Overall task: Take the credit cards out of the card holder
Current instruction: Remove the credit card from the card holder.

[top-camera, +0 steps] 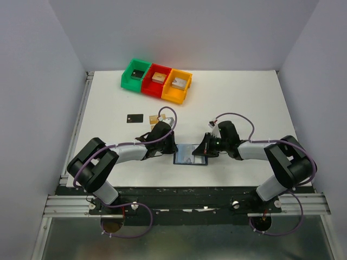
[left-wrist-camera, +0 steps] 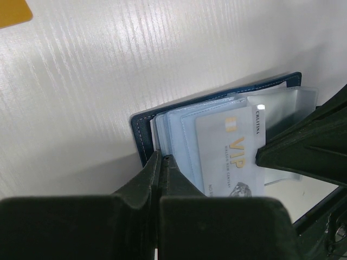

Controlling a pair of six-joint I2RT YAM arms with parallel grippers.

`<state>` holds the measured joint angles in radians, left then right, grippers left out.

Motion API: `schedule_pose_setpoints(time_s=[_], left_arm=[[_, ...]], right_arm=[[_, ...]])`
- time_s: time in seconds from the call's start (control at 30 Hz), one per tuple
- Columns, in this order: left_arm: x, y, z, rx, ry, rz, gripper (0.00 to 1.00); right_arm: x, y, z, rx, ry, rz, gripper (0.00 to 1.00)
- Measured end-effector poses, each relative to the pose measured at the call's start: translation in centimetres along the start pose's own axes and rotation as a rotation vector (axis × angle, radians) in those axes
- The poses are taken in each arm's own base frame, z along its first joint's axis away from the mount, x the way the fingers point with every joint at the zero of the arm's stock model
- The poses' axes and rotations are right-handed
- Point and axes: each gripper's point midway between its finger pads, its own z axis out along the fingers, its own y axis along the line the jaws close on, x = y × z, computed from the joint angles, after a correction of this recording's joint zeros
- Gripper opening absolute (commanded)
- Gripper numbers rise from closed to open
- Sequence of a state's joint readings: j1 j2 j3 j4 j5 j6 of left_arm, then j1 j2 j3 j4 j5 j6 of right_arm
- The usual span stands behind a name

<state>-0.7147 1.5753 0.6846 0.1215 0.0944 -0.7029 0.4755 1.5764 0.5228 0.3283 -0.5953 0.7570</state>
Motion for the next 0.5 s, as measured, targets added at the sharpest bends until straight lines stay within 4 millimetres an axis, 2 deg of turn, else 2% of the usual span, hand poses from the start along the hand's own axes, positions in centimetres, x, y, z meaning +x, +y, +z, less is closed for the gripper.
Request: schedule_pose_setpoints(time_s=[0.13,0.33,0.5], left_arm=[[0.0,0.0,0.0,0.0,0.0,0.0,0.0],[0.0,0.0,0.0,-0.001,0.002,0.0,0.0],[0.0,0.0,0.1,-0.001,0.002,-0.001,0.0]], right_arm=[[0.1,-0.3,0.0,0.015,0.002,0.008,0.02],[-0.1,0.2,0.1,-0.011,-0.002,0.008,0.19],[-0.3,0.9,0.6,-0.069,-0.005,0.02,0.23]])
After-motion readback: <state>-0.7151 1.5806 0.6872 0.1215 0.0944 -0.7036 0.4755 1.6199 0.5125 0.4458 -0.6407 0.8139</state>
